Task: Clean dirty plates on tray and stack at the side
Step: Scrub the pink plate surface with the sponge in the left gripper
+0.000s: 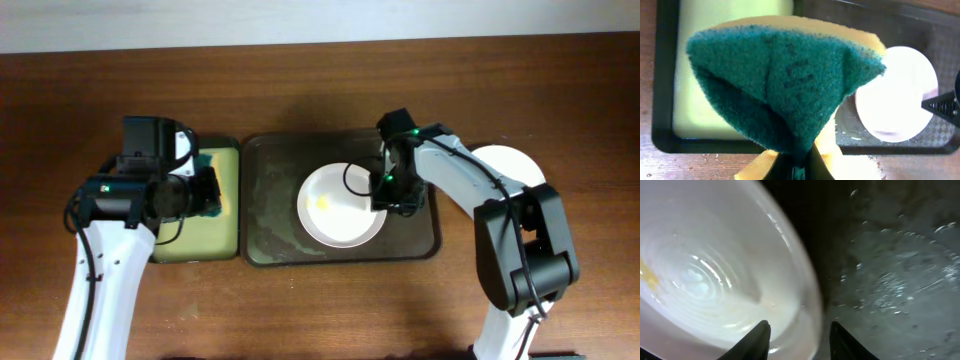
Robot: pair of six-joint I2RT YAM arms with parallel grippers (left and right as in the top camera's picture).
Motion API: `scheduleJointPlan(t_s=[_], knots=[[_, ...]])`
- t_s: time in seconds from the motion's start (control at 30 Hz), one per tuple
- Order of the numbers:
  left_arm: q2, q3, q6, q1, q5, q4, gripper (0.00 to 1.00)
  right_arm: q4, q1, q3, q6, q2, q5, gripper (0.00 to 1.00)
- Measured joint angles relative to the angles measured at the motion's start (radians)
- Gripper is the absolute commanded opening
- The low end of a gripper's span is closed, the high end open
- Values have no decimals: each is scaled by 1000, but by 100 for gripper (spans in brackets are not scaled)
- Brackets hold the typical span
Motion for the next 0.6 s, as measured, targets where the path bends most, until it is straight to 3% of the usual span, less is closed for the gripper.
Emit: scheduleJointPlan(t_s=[0.07, 0.13, 0.23, 0.3, 0.43, 0.6], knots=[[0, 0, 0, -19, 0, 23, 0, 43, -40, 29, -40, 0, -4, 31], [0, 0, 0, -25, 0, 40, 0, 51, -57, 36, -93, 0, -3, 16], [10, 0, 0, -25, 0, 45, 0, 75, -51, 25, -122, 0, -7, 17], [61, 0, 0, -25, 0, 46, 0, 99, -50, -7, -125, 0, -8, 4], [107, 0, 0, -35, 26, 80, 0, 89, -49, -14, -123, 0, -34, 4], [124, 0, 0, -188, 56, 162, 0, 91, -49, -50, -12, 0, -90, 5]])
